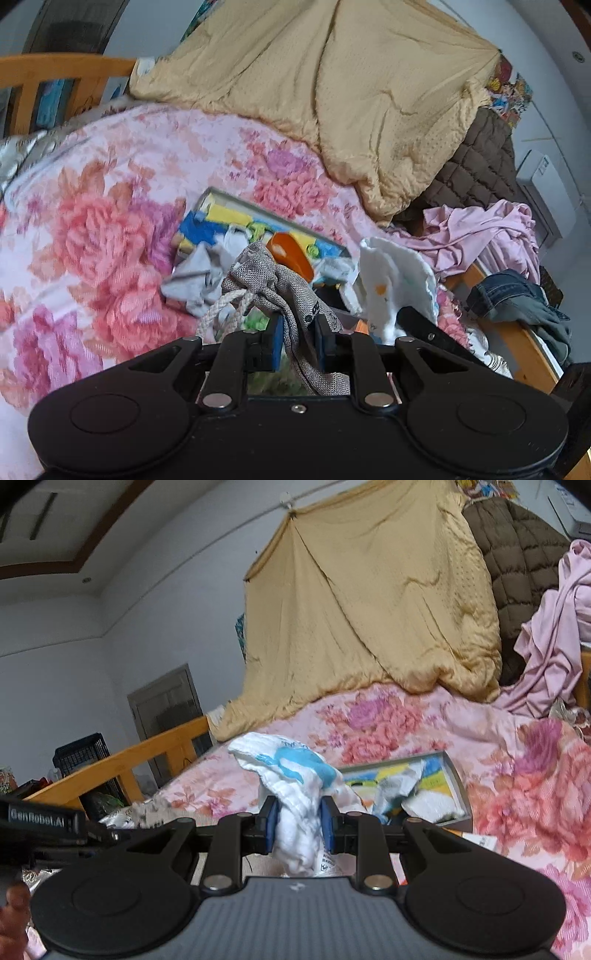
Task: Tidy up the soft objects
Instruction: 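Lift the grey pouch and white cloth and carry both over the tray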
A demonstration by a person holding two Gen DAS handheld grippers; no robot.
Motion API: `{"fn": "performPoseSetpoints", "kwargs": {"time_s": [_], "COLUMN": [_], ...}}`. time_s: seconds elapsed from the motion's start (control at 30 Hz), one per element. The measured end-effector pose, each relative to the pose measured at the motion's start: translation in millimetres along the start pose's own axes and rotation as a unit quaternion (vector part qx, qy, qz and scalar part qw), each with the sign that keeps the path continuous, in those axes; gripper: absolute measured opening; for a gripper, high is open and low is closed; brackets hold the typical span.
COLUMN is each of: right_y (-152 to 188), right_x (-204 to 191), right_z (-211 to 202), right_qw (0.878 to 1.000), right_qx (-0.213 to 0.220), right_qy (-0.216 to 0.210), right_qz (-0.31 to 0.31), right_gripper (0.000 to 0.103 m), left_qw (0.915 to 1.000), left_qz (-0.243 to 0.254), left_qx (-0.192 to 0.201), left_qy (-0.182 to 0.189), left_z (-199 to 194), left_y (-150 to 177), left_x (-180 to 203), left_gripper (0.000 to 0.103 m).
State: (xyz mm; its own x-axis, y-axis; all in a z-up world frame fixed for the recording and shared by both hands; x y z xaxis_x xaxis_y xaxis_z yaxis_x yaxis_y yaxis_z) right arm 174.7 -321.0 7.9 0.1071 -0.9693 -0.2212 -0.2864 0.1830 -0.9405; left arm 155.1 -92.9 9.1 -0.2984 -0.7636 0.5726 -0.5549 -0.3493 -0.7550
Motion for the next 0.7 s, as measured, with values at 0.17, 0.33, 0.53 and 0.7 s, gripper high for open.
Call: {"fn": "performPoseSetpoints", "kwargs": {"time_s": [0.17, 0.33, 0.53, 0.7], "right_y": [-6.5, -11.4, -11.0, -11.6], "right_x": [2.8, 5.3, 8.3, 6.6], "right_z": [9.0, 31.0, 65.7, 89.2], "right_qw": [1.000, 0.999, 0.998, 0.998], "right_qx": [0.023, 0.034, 0.026, 0.027], "right_qy": [0.013, 0.037, 0.053, 0.051], "right_qz": [0.002, -0.005, -0.003, -0.007], "right_gripper": [0.027, 0.027, 0.027, 0.027], "left_qw": [0.9995, 0.9986, 0.9977, 0.9976], "left_qz": [0.020, 0.025, 0.035, 0.028], "left_qx": [0.025, 0.046, 0.057, 0.064], "left_qy": [0.006, 0.011, 0.010, 0.006], "left_z": [2.8, 19.4, 47.8, 69.2], "left_y": [-22.4, -44.6, -65.0, -82.3], "left_x": [8.6, 12.8, 8.0, -7.8], "left_gripper": [0.019, 0.019, 0.019, 0.019]}}
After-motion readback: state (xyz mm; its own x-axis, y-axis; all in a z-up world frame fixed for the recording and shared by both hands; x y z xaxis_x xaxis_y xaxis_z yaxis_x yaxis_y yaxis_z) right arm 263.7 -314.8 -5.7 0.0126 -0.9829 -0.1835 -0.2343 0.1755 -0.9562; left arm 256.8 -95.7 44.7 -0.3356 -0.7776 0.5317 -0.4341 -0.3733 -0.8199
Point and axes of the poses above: each gripper's, at about its wrist camera, not at the fingertips, and z roughly the way its jaws point, x to its right, y to its underside, the point moved 6 cm from there along z, roughly the way its jaws point, and after that the axes turned 13 degrees about y, right-handed, at the moved point
